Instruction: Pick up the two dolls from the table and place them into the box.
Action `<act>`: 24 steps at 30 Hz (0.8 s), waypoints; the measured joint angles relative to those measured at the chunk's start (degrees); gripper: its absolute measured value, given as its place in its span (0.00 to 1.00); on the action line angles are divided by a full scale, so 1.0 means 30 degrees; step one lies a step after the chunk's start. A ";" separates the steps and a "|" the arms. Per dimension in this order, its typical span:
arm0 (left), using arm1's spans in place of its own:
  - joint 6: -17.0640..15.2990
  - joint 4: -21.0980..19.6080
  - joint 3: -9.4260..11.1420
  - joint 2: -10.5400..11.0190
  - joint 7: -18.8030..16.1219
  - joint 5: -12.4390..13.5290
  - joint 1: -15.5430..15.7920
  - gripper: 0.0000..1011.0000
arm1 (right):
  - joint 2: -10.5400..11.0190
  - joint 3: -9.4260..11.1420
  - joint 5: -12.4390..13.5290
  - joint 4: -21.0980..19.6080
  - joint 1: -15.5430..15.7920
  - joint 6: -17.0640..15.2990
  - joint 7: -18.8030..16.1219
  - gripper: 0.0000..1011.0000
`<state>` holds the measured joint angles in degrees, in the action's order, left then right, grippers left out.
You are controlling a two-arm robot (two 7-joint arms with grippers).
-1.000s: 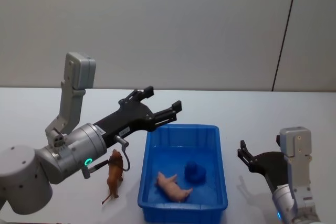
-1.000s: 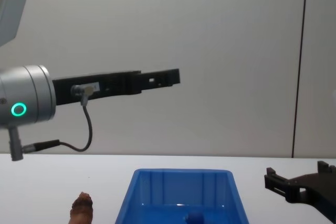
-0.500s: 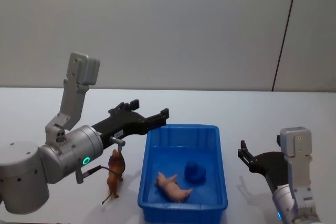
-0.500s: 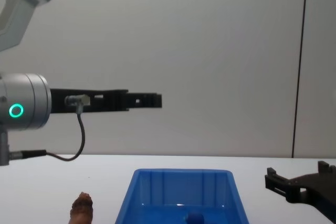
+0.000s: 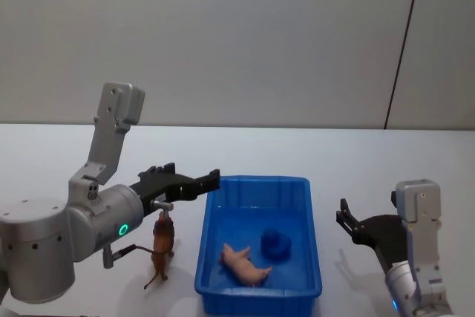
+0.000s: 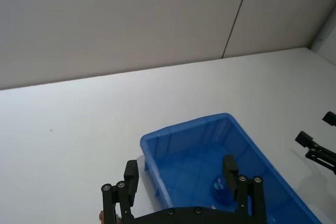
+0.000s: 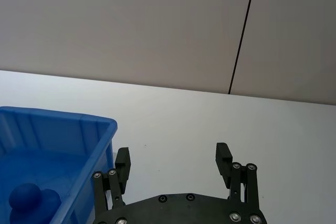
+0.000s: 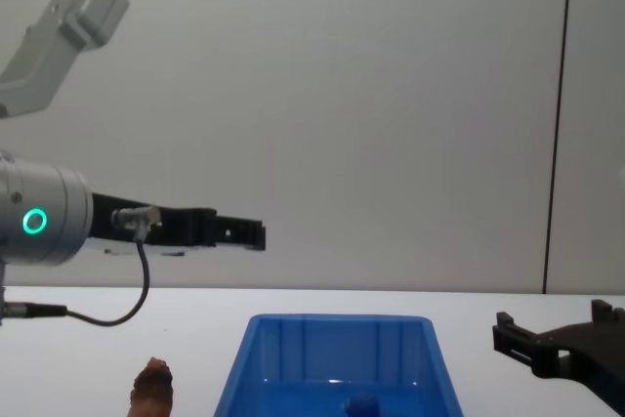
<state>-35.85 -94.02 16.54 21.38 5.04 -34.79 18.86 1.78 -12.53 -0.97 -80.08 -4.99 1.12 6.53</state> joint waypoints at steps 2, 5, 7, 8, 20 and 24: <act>-0.0396 -0.0012 -0.0007 -0.0076 -0.0548 -0.0085 -0.0002 0.99 | -0.0001 0.0000 0.0000 0.0000 0.0000 -0.0001 0.0000 0.99; -0.0816 -0.0012 -0.0012 -0.0190 -0.1126 -0.0163 0.0004 0.99 | -0.0001 0.0000 0.0000 0.0000 0.0000 -0.0001 -0.0001 0.99; -0.1115 0.0002 -0.0012 -0.0278 -0.1547 -0.0207 0.0026 0.99 | -0.0001 0.0000 0.0000 0.0000 -0.0001 0.0000 -0.0001 0.99; -0.1203 0.0021 -0.0013 -0.0305 -0.1665 -0.0219 0.0036 0.99 | -0.0002 0.0001 0.0000 -0.0001 0.0000 0.0000 -0.0002 0.99; -0.2567 0.0365 0.0015 -0.0666 -0.3285 -0.0089 0.0253 0.99 | -0.0002 0.0000 -0.0001 0.0000 0.0000 0.0000 -0.0002 0.99; -0.2969 0.0545 0.0054 -0.0772 -0.3655 0.0107 0.0331 0.99 | -0.0002 0.0000 -0.0001 0.0000 0.0000 0.0000 -0.0002 0.99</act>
<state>-44.76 -92.39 16.70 19.06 -5.92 -34.47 19.85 1.77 -12.53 -0.97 -80.08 -4.99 1.12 6.52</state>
